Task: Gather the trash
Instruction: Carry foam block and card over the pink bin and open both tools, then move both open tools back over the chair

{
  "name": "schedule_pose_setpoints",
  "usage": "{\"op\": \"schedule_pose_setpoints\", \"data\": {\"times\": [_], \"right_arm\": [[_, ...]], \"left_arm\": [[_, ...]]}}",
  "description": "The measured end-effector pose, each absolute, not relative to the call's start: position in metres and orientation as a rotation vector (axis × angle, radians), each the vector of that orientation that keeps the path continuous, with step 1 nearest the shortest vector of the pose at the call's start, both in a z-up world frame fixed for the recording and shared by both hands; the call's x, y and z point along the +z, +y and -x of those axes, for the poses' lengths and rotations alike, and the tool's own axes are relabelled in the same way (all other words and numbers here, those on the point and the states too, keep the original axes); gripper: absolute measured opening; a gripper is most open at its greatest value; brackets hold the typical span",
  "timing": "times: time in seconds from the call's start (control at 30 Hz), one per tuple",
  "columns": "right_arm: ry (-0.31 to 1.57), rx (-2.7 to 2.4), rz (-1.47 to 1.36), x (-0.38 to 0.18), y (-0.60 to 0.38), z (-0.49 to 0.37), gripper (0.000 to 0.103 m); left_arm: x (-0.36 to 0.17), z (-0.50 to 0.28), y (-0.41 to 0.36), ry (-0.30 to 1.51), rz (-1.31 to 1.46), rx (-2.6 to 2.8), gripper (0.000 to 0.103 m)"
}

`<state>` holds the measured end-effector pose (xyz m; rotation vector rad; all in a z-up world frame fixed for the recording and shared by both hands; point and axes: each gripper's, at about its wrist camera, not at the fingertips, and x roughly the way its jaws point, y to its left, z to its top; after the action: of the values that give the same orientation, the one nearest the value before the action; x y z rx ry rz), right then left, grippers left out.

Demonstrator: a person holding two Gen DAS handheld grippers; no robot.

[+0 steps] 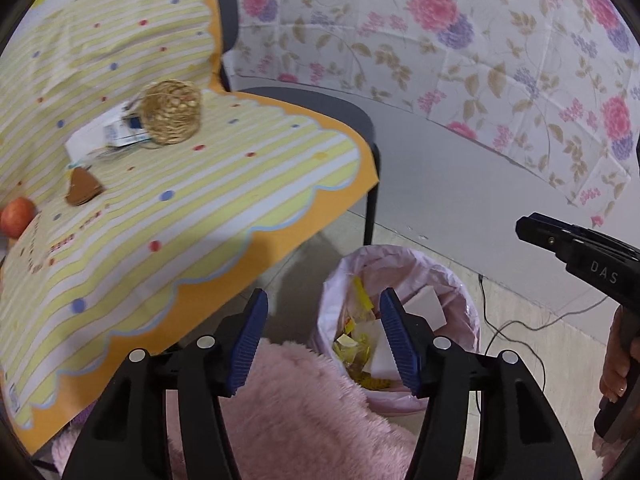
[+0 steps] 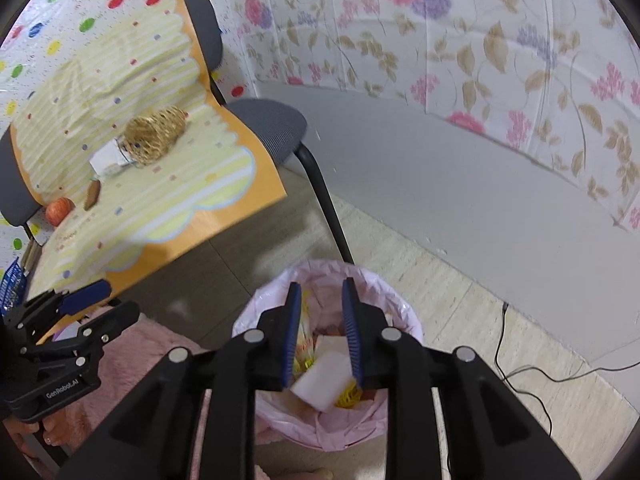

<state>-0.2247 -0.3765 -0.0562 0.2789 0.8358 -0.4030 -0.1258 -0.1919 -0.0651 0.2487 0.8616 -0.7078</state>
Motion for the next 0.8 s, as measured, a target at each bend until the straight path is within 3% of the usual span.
{"op": "schedule_pose_setpoints", "data": {"times": [0.23, 0.5, 0.6, 0.8], "right_arm": [[0.789, -0.315, -0.234, -0.029, -0.349, 0.214, 0.021], [0.758, -0.186, -0.197, -0.017, -0.312, 0.183, 0.029], [0.753, -0.148, -0.172, -0.014, -0.3, 0.169, 0.037], [0.745, -0.078, -0.143, -0.01, -0.28, 0.146, 0.038]], "left_arm": [[-0.038, 0.119, -0.155, 0.814, -0.175, -0.631, 0.059], [-0.021, 0.109, -0.115, 0.784, -0.122, -0.515, 0.06], [-0.02, 0.103, -0.095, 0.786, -0.094, -0.464, 0.06], [-0.014, 0.092, -0.057, 0.779, -0.049, -0.345, 0.06]]}}
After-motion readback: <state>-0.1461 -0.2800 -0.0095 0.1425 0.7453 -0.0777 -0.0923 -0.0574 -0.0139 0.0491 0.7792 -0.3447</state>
